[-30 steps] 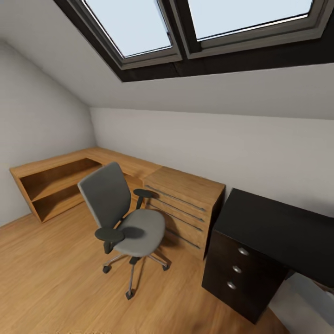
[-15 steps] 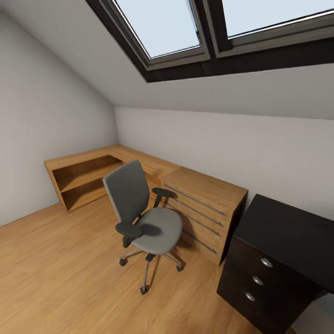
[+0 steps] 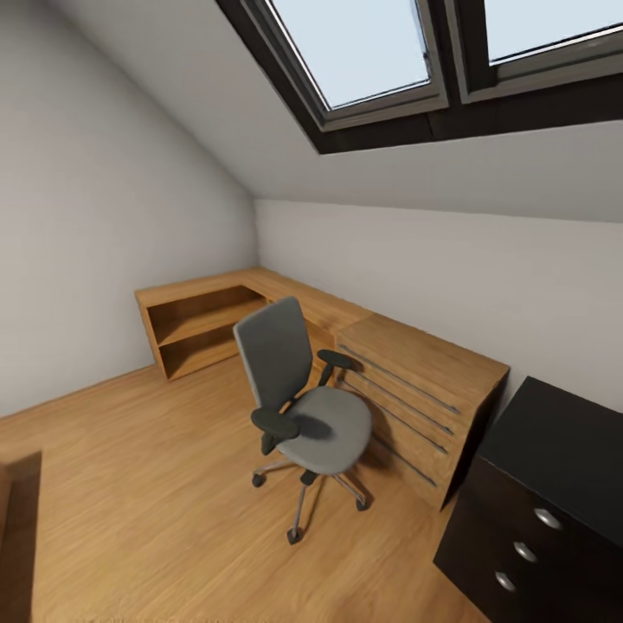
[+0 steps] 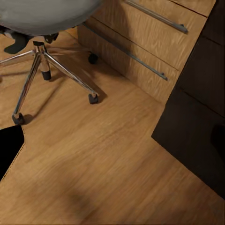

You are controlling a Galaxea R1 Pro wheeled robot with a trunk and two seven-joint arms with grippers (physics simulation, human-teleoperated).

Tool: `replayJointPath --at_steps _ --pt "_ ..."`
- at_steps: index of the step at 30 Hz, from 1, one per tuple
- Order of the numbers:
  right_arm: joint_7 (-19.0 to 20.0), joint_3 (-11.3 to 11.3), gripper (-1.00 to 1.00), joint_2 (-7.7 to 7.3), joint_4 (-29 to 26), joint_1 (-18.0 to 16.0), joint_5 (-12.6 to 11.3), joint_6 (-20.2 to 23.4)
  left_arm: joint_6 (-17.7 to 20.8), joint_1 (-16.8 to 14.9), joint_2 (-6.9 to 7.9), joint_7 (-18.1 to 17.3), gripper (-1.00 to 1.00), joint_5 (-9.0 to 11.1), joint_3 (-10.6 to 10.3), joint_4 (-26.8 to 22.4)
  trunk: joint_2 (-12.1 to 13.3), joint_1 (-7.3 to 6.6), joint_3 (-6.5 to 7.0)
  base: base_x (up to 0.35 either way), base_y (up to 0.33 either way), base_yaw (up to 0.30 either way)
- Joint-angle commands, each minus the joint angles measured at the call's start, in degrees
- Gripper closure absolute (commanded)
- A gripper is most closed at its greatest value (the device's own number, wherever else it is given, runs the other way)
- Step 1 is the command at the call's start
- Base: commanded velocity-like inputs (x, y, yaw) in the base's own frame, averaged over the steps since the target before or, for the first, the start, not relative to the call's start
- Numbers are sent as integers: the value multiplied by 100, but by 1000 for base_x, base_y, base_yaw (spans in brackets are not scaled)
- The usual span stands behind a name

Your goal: In the bedroom, organize the workspace by keeping the computer under the desk, ensuring the monitor is on the desk, placing the keyboard on the desk next to the monitor, placing the mouse on the desk next to the keyboard, moving the folder from the swivel chair onto the desk next to the mouse, stacking the notebook on top of the folder with the pen on top of the notebook, and positioning the swivel chair next to the desk.

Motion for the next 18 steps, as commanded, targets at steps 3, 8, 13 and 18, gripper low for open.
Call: replayJointPath --at_steps 3,8,13,18 --pt "-62 -21 -100 18 -20 -3 54 1 -305 146 -1 34 -100 1 -55 -22 -5 1 -18 0 0 250" --pt "-67 -33 -100 30 43 -4 49 -19 -613 250 -1 26 -100 2 -53 -24 -5 1 -45 0 0 223" --pt "-68 -34 -100 29 94 -4 54 -31 -665 272 -5 27 -100 4 -50 -24 -5 1 -74 0 0 215" --pt "-71 -42 -100 6 107 -4 57 -9 -682 277 -9 40 -100 8 -43 -24 -5 1 -103 0 0 217"
